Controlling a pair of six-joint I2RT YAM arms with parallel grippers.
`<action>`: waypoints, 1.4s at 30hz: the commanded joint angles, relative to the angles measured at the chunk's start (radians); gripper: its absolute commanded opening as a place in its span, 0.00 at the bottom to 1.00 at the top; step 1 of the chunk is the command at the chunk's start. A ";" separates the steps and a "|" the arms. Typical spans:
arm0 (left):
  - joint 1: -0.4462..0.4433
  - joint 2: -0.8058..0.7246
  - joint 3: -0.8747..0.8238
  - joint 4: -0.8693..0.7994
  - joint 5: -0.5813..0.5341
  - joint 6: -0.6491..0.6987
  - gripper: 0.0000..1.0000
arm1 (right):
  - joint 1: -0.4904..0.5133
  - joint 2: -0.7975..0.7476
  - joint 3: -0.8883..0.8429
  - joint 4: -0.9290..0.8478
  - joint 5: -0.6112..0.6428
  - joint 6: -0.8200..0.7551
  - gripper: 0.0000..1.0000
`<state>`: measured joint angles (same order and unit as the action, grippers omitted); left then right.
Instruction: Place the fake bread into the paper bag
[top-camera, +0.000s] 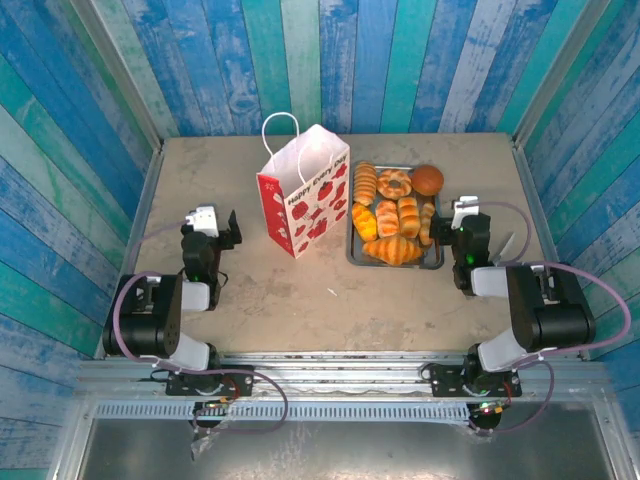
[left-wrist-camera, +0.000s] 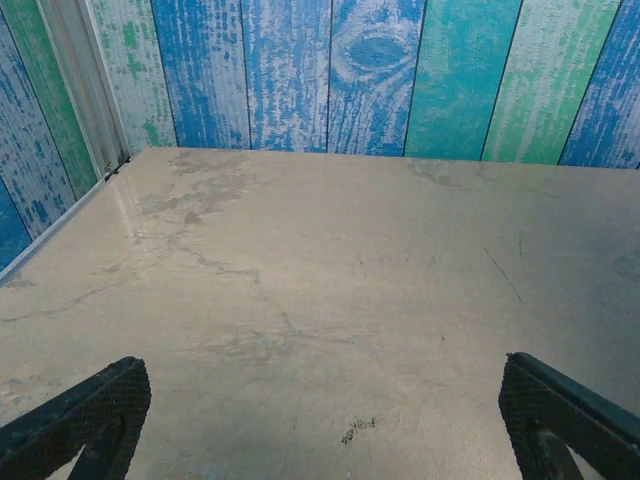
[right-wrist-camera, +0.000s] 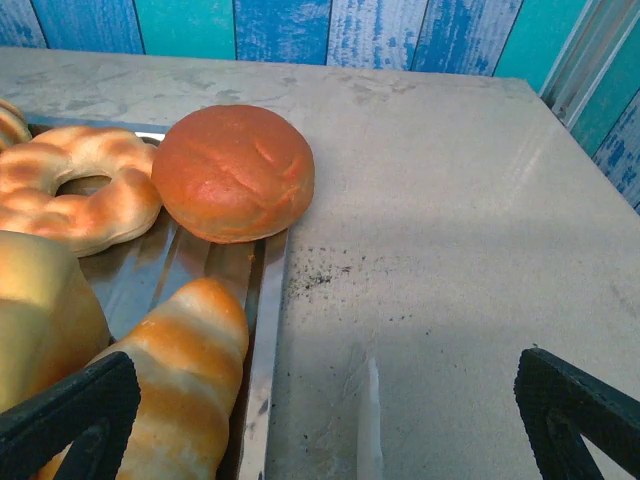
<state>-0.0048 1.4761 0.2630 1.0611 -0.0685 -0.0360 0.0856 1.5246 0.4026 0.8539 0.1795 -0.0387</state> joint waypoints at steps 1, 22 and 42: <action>-0.004 0.026 0.015 -0.003 0.006 0.016 0.94 | 0.002 -0.013 -0.005 -0.004 0.001 0.000 1.00; -0.004 0.026 0.016 -0.003 0.007 0.015 0.94 | 0.002 -0.011 -0.003 -0.007 0.000 0.002 1.00; -0.003 -0.449 0.257 -0.671 -0.110 -0.224 0.94 | 0.003 -0.538 0.169 -0.755 -0.051 0.177 1.00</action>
<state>-0.0048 1.1137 0.4122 0.6243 -0.1463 -0.1375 0.0856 1.0550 0.5205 0.3672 0.1516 0.0467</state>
